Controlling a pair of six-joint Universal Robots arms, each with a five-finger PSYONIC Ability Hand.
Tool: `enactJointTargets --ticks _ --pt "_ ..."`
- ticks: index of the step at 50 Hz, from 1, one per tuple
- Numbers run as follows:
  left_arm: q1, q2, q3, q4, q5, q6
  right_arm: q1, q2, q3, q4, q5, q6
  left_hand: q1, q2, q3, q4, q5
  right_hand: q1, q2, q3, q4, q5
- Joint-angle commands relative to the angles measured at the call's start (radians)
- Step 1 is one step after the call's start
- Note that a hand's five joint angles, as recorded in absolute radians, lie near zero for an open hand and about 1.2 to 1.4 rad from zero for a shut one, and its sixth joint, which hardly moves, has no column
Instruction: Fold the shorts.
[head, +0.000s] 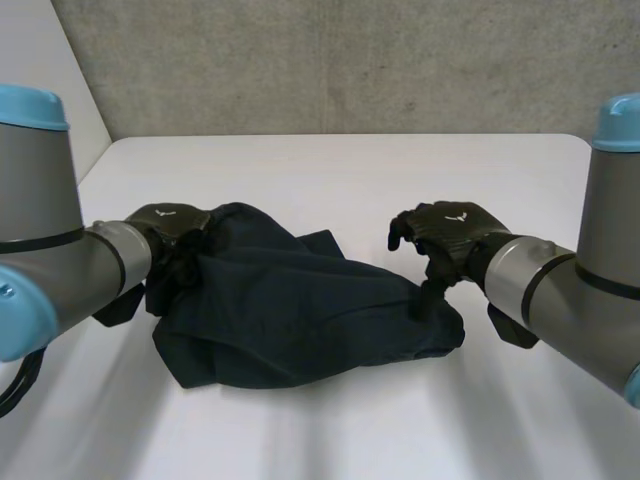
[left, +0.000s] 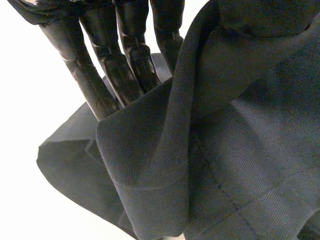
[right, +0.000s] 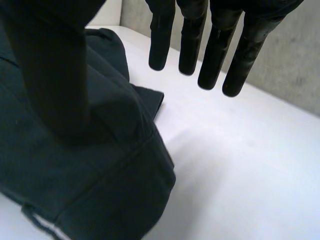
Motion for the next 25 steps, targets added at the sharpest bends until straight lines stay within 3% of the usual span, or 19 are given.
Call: enactJointTargets --ticks 1,13,15,19,20,25 --pt "-0.006 -0.069 0.062 -0.034 -0.002 -0.003 -0.045 -0.002 0.045 0.098 -0.072 0.015 0.270 0.199 0.208 0.195 0.233 -0.087 -0.145 -0.142 -0.137 -0.151" --pt "-0.010 -0.071 0.030 -0.037 0.003 0.000 -0.042 0.072 0.052 0.092 -0.092 0.013 0.270 0.199 0.208 0.195 0.233 -0.043 -0.102 -0.099 -0.093 -0.107" --pt "-0.007 -0.072 0.025 -0.037 0.004 0.003 -0.042 0.104 0.040 0.090 -0.097 0.012 0.270 0.199 0.208 0.195 0.233 0.077 0.018 0.021 0.027 0.013" --pt "-0.002 -0.075 0.023 -0.040 0.004 0.010 -0.040 0.172 -0.023 0.097 -0.098 -0.002 0.270 0.199 0.208 0.195 0.233 0.850 0.792 0.794 0.800 0.786" --pt "-0.002 -0.077 0.025 -0.041 0.004 0.010 -0.040 0.181 -0.032 0.098 -0.101 -0.008 0.270 0.199 0.208 0.195 0.233 0.951 0.893 0.896 0.901 0.887" --pt "-0.002 -0.123 0.052 -0.057 0.003 0.030 -0.020 0.239 -0.098 0.152 -0.117 -0.111 0.270 0.199 0.208 0.195 0.233 0.975 0.916 0.919 0.925 0.911"
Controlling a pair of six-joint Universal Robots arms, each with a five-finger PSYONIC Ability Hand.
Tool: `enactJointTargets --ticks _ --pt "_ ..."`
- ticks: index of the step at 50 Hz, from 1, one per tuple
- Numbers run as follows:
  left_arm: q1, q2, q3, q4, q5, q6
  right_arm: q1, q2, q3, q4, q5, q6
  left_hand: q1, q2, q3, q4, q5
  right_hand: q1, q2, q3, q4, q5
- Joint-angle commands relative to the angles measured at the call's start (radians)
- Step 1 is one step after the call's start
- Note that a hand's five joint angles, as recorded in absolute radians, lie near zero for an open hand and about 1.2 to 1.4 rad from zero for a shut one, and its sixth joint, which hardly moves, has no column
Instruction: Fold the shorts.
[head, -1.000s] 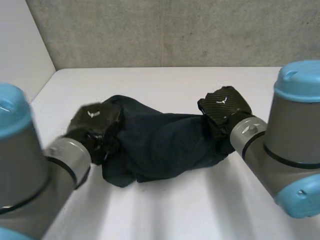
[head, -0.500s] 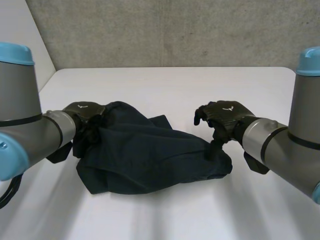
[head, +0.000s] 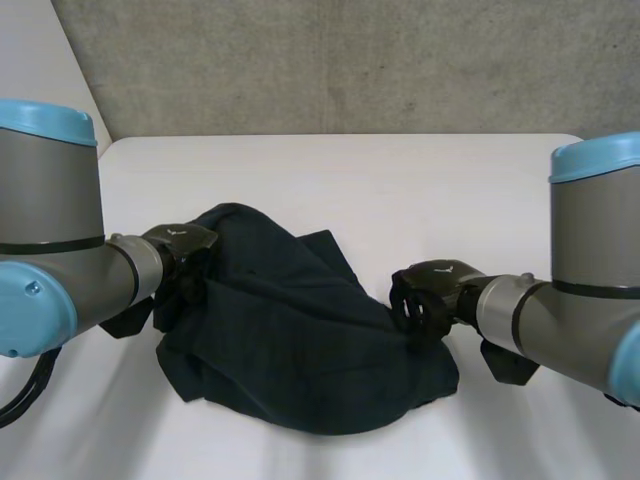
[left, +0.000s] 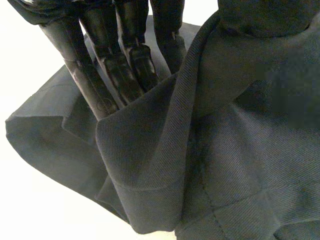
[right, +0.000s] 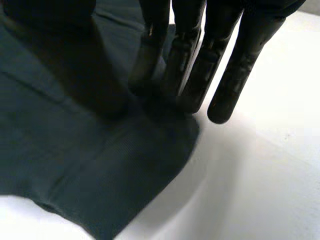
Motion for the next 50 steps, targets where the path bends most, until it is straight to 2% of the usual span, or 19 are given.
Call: enactJointTargets --ticks 1,2,5,9,12,20,23,25,26,28,30,32,36,44,46,47,50 --pt "0.001 -0.049 0.034 -0.019 -0.001 0.030 0.025 0.090 -0.101 0.078 -0.021 -0.131 0.270 0.199 0.208 0.195 0.234 0.448 0.260 0.269 0.268 0.311" --pt "0.001 -0.056 0.042 -0.023 -0.001 0.039 0.033 0.112 -0.127 0.118 -0.021 -0.194 0.270 0.199 0.208 0.195 0.234 0.448 0.260 0.269 0.268 0.311" --pt "0.001 -0.080 0.074 -0.032 -0.003 0.077 0.047 0.139 -0.161 0.159 -0.012 -0.251 0.270 0.199 0.208 0.195 0.234 0.448 0.260 0.269 0.268 0.311" --pt "0.001 -0.118 0.145 -0.032 -0.007 0.094 0.061 0.153 -0.198 0.150 -0.012 -0.248 0.270 0.199 0.208 0.195 0.234 0.448 0.260 0.269 0.268 0.311" --pt "0.004 -0.166 0.224 -0.032 -0.007 0.099 0.062 0.159 -0.226 0.084 -0.005 -0.242 0.270 0.199 0.208 0.195 0.234 0.448 0.260 0.269 0.268 0.311" --pt "0.004 -0.246 0.568 -0.023 -0.012 0.094 0.073 0.146 -0.384 -0.211 0.087 -0.248 0.270 0.199 0.208 0.195 0.234 0.448 0.260 0.269 0.268 0.311" --pt "-0.002 -0.243 0.720 0.026 -0.014 0.084 0.082 0.110 -0.441 -0.392 0.114 -0.240 0.270 0.199 0.208 0.195 0.234 0.448 0.260 0.269 0.268 0.311" --pt "-0.008 -0.238 0.780 0.089 -0.017 0.077 0.091 0.061 -0.454 -0.553 0.134 -0.234 0.270 0.199 0.208 0.195 0.234 0.448 0.260 0.269 0.268 0.311" --pt "-0.014 -0.231 0.819 0.173 -0.020 0.064 0.094 0.045 -0.453 -0.609 0.143 -0.233 0.270 0.199 0.208 0.195 0.234 0.448 0.260 0.269 0.268 0.311" --pt "-0.020 -0.203 0.824 0.258 -0.021 0.042 0.093 0.007 -0.454 -0.746 0.185 -0.226 0.270 0.199 0.208 0.195 0.234 0.448 0.260 0.269 0.268 0.311" --pt "-0.025 -0.130 0.812 0.371 -0.029 0.010 0.093 -0.012 -0.454 -0.796 0.208 -0.222 0.270 0.199 0.208 0.195 0.234 0.448 0.260 0.269 0.268 0.311" --pt "-0.023 -0.077 0.788 0.422 -0.029 -0.005 0.093 -0.022 -0.461 -0.787 0.220 -0.216 0.270 0.199 0.208 0.195 0.234 0.448 0.260 0.269 0.268 0.311" --pt "-0.025 0.003 0.673 0.439 -0.021 -0.018 0.096 -0.030 -0.445 -0.721 0.222 -0.216 0.270 0.199 0.208 0.195 0.234 0.448 0.260 0.269 0.268 0.311" --pt "-0.031 0.023 0.449 0.389 -0.020 -0.016 0.096 -0.030 -0.387 -0.484 0.220 -0.194 0.270 0.199 0.208 0.195 0.234 0.435 0.247 0.256 0.254 0.297" --pt "-0.038 0.026 0.401 0.350 -0.020 -0.015 0.096 -0.022 -0.372 -0.441 0.219 -0.167 0.270 0.199 0.208 0.195 0.234 0.151 -0.037 -0.028 -0.029 0.014" --pt "-0.040 0.027 0.390 0.340 -0.020 -0.015 0.098 -0.006 -0.355 -0.410 0.217 -0.130 0.270 0.199 0.208 0.195 0.234 -0.161 -0.349 -0.340 -0.341 -0.299" --pt "-0.042 0.053 0.352 0.310 -0.020 -0.016 0.093 0.034 -0.349 -0.355 0.212 -0.038 0.270 0.199 0.208 0.195 0.234 -0.442 -0.630 -0.621 -0.622 -0.580"
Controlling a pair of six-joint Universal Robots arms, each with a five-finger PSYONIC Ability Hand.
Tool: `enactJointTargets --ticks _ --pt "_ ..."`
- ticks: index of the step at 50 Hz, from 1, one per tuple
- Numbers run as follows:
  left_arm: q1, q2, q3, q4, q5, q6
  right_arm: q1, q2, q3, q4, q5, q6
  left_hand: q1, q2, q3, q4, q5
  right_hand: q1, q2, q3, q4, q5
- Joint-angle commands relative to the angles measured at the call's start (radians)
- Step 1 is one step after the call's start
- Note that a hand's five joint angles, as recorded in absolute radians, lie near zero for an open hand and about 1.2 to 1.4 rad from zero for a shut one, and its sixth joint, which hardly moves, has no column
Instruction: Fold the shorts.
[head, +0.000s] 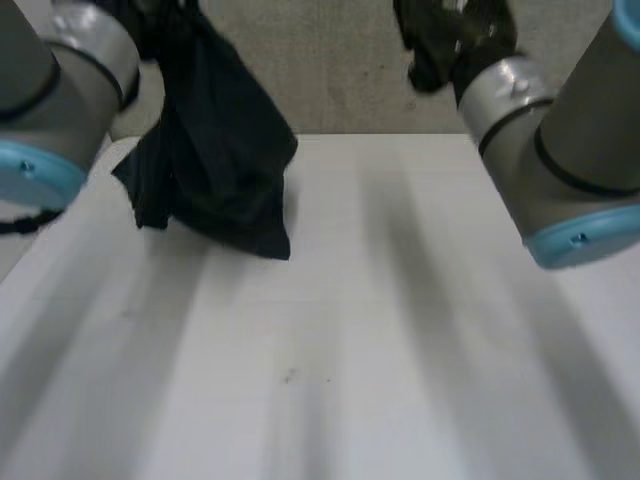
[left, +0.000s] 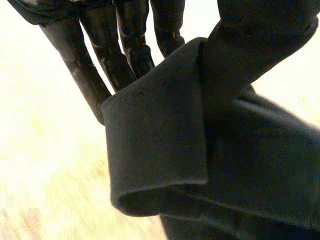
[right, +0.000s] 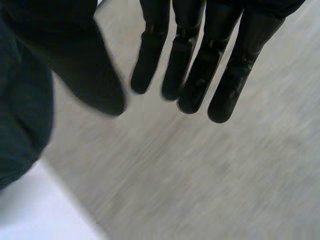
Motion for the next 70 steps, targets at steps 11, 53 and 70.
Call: enactJointTargets --ticks 11,53,70 --pt "-0.058 0.200 -0.186 -0.165 0.043 0.007 -0.046 0.177 -0.021 0.200 -0.283 0.292 0.260 0.196 0.203 0.195 0.234 -0.581 -0.715 -0.718 -0.720 -0.728" --pt "-0.066 0.424 -0.392 -0.197 0.089 0.010 -0.019 0.386 -0.112 -0.027 -0.390 0.350 0.260 0.196 0.203 0.195 0.234 -0.583 -0.718 -0.721 -0.723 -0.731" --pt "-0.058 0.422 -0.413 -0.193 0.091 0.010 -0.019 0.524 -0.215 -0.024 -0.414 0.284 0.260 0.196 0.203 0.195 0.234 0.560 0.426 0.423 0.421 0.413"
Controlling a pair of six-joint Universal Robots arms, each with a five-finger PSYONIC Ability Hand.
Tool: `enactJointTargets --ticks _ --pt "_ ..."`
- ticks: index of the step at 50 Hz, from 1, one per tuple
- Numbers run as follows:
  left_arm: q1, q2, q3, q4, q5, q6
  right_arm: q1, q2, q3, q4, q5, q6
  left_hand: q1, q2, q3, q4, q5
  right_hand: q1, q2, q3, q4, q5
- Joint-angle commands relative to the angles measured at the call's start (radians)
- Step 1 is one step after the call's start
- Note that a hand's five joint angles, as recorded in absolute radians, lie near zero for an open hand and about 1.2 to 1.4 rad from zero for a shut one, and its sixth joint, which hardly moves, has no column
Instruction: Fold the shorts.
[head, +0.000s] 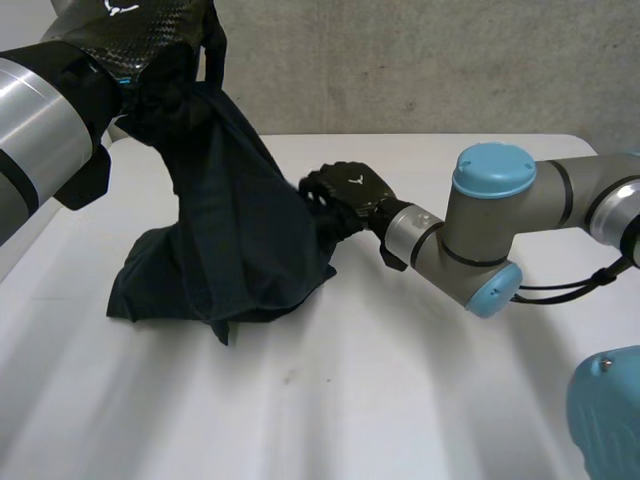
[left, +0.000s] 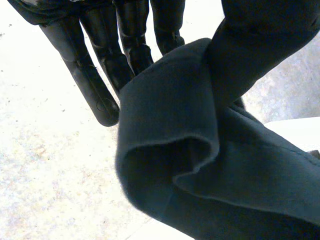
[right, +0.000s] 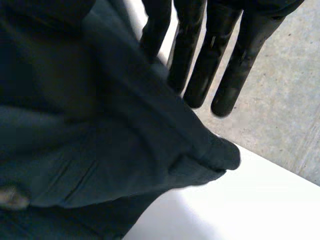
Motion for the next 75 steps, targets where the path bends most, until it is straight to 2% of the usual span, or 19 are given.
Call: enactJointTargets --ticks 1,4,8,12,15,20,24,33,37,40,43,45,47,49,52,55,59,69,75 --pt "0.015 -0.009 -0.011 0.003 0.000 0.002 -0.002 -0.020 -0.004 -0.009 0.052 -0.027 0.260 0.196 0.203 0.195 0.234 0.726 0.578 0.598 0.596 0.628" --pt "0.038 -0.012 -0.013 0.003 -0.002 0.003 -0.022 -0.136 0.051 0.008 0.099 -0.071 0.260 0.196 0.203 0.195 0.234 0.726 0.578 0.598 0.596 0.628" --pt "0.078 -0.020 -0.013 0.000 0.000 0.005 -0.091 -0.334 0.174 0.028 0.106 -0.169 0.260 0.196 0.203 0.195 0.234 0.726 0.578 0.598 0.596 0.628" --pt "0.098 -0.043 -0.016 -0.004 -0.002 0.003 -0.130 -0.574 0.293 0.158 0.103 -0.339 0.260 0.196 0.203 0.195 0.234 0.726 0.578 0.598 0.596 0.628" --pt "0.101 -0.071 -0.025 -0.007 -0.002 0.003 -0.128 -0.673 0.349 0.281 0.107 -0.479 0.260 0.196 0.203 0.195 0.234 0.726 0.578 0.598 0.596 0.628" --pt "0.104 -0.133 -0.069 -0.021 -0.002 0.005 -0.113 -0.764 0.404 0.461 0.156 -0.616 0.260 0.196 0.203 0.195 0.234 0.726 0.578 0.598 0.596 0.628" --pt "0.102 -0.215 -0.097 -0.038 -0.003 0.006 -0.079 -0.752 0.430 0.531 0.237 -0.625 0.260 0.196 0.203 0.195 0.234 0.726 0.578 0.598 0.596 0.628" --pt "0.085 -0.456 -0.057 -0.069 -0.009 0.022 0.010 -0.527 0.409 0.518 0.392 -0.628 0.260 0.196 0.203 0.195 0.234 0.726 0.578 0.598 0.596 0.628" --pt "0.084 -0.571 0.056 -0.064 -0.015 0.042 0.012 -0.395 0.328 0.454 0.428 -0.631 0.260 0.196 0.203 0.195 0.234 0.726 0.578 0.598 0.596 0.628" --pt "0.082 -0.660 0.225 -0.064 -0.032 0.049 0.012 -0.333 0.265 0.387 0.435 -0.630 0.260 0.196 0.203 0.195 0.234 0.726 0.578 0.598 0.596 0.628" --pt "0.079 -0.718 0.441 -0.049 -0.077 0.049 0.012 -0.287 0.170 0.251 0.440 -0.628 0.260 0.196 0.203 0.195 0.234 0.726 0.578 0.598 0.596 0.628" --pt "0.078 -0.735 0.564 -0.021 -0.103 0.052 0.012 -0.279 0.110 0.092 0.440 -0.631 0.260 0.196 0.203 0.195 0.234 0.726 0.578 0.598 0.596 0.628" --pt "0.081 -0.750 0.728 0.060 -0.132 0.052 0.012 -0.284 0.084 -0.037 0.443 -0.627 0.260 0.196 0.203 0.195 0.234 0.726 0.578 0.598 0.596 0.628" --pt "0.082 -0.749 0.814 0.147 -0.141 0.049 0.012 -0.307 0.064 -0.252 0.454 -0.624 0.260 0.196 0.203 0.195 0.234 0.726 0.578 0.598 0.596 0.628" --pt "0.082 -0.721 0.854 0.322 -0.147 0.049 0.013 -0.363 0.076 -0.523 0.486 -0.630 0.260 0.196 0.203 0.195 0.234 0.726 0.578 0.598 0.596 0.628" --pt "0.084 -0.639 0.825 0.451 -0.144 0.048 0.012 -0.382 0.093 -0.646 0.501 -0.625 0.260 0.196 0.203 0.195 0.234 0.726 0.578 0.598 0.596 0.628" --pt "0.082 -0.553 0.706 0.471 -0.132 0.039 0.021 -0.386 0.105 -0.602 0.508 -0.630 0.260 0.196 0.203 0.195 0.234 0.726 0.578 0.598 0.596 0.628" --pt "0.093 -0.516 0.354 0.451 -0.085 0.022 0.091 -0.411 0.229 -0.109 0.549 -0.628 0.260 0.196 0.203 0.195 0.234 0.726 0.578 0.598 0.596 0.628" --pt "0.116 -0.531 0.147 0.323 -0.057 0.023 0.105 -0.429 0.349 0.068 0.554 -0.604 0.260 0.196 0.203 0.195 0.234 0.726 0.578 0.598 0.596 0.628"
